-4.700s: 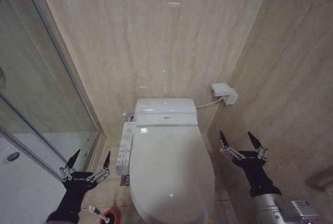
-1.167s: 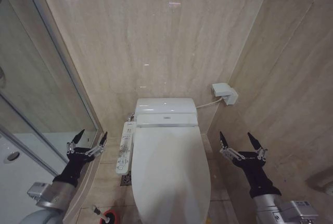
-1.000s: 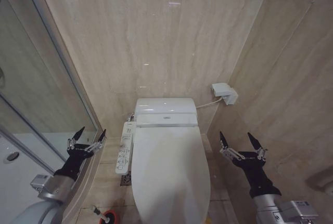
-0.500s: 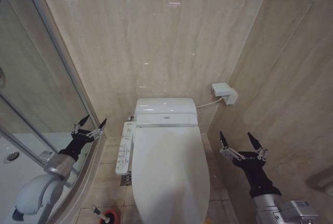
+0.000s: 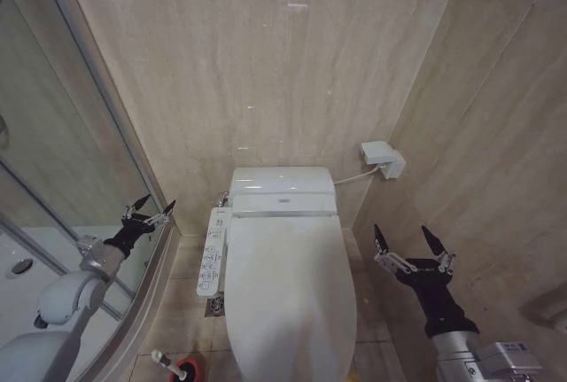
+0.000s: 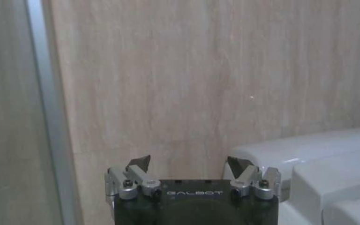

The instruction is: Open the toilet lid, clean the toilet bowl with a toilet brush, close the toilet lid, and flush.

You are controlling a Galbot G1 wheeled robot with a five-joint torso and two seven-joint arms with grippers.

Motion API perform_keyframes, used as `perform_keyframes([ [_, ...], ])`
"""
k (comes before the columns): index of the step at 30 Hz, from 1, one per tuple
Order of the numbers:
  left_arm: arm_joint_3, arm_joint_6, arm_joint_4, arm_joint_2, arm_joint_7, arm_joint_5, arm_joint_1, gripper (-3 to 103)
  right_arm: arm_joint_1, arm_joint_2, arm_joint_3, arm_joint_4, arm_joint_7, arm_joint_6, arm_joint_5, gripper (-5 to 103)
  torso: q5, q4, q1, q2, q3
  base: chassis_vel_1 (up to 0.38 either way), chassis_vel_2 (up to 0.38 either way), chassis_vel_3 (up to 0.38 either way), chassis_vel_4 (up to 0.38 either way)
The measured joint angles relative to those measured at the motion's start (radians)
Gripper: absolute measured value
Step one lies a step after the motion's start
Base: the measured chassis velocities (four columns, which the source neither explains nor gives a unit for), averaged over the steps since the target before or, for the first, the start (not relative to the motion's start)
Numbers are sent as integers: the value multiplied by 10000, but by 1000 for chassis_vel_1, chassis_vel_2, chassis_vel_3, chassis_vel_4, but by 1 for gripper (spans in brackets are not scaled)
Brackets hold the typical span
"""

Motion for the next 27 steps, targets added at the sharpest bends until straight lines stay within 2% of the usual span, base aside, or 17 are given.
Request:
perform_keyframes([
  [6, 604, -258, 682, 138, 222, -9, -569, 85, 0, 0, -1, 0, 0, 0, 0, 100, 0, -1, -1, 0, 0, 0, 0, 0, 0],
  [11, 1007, -492, 1191, 118, -83, 352, -1195, 84, 0, 0, 0, 0, 0, 0, 0, 100, 0, -3, -1, 0, 0, 0, 0, 0, 0],
  [13, 1064, -609, 1356, 103, -87, 416, -1318, 84, 0, 0, -1, 0, 0, 0, 0, 100, 0, -4, -1, 0, 0, 0, 0, 0, 0],
  [14, 1091, -685, 1467, 90, -89, 434, -1381, 78, 0, 0, -1, 0, 0, 0, 0, 100, 0, -3, -1, 0, 0, 0, 0, 0, 0],
  [17, 1120, -844, 1716, 84, -73, 439, -1449, 78, 0, 0, -1, 0, 0, 0, 0, 100, 1, -2, -1, 0, 0, 0, 0, 0, 0],
  [20, 1204, -1352, 2401, 88, 410, 485, -1650, 78, 0, 0, -1, 0, 0, 0, 0, 100, 0, 2, -1, 0, 0, 0, 0, 0, 0],
  [21, 1204, -1352, 2401, 88, 410, 485, -1650, 78, 0, 0, -1, 0, 0, 0, 0, 100, 0, 2, -1, 0, 0, 0, 0, 0, 0],
  [22, 1313, -1610, 2742, 93, 603, 494, -1797, 52, 0, 0, -1, 0, 0, 0, 0, 100, 0, 0, -1, 0, 0, 0, 0, 0, 0],
  [27, 1774, -2040, 3416, 91, 921, 661, -2287, 52, 0, 0, -1, 0, 0, 0, 0, 100, 0, 0, -1, 0, 0, 0, 0, 0, 0],
])
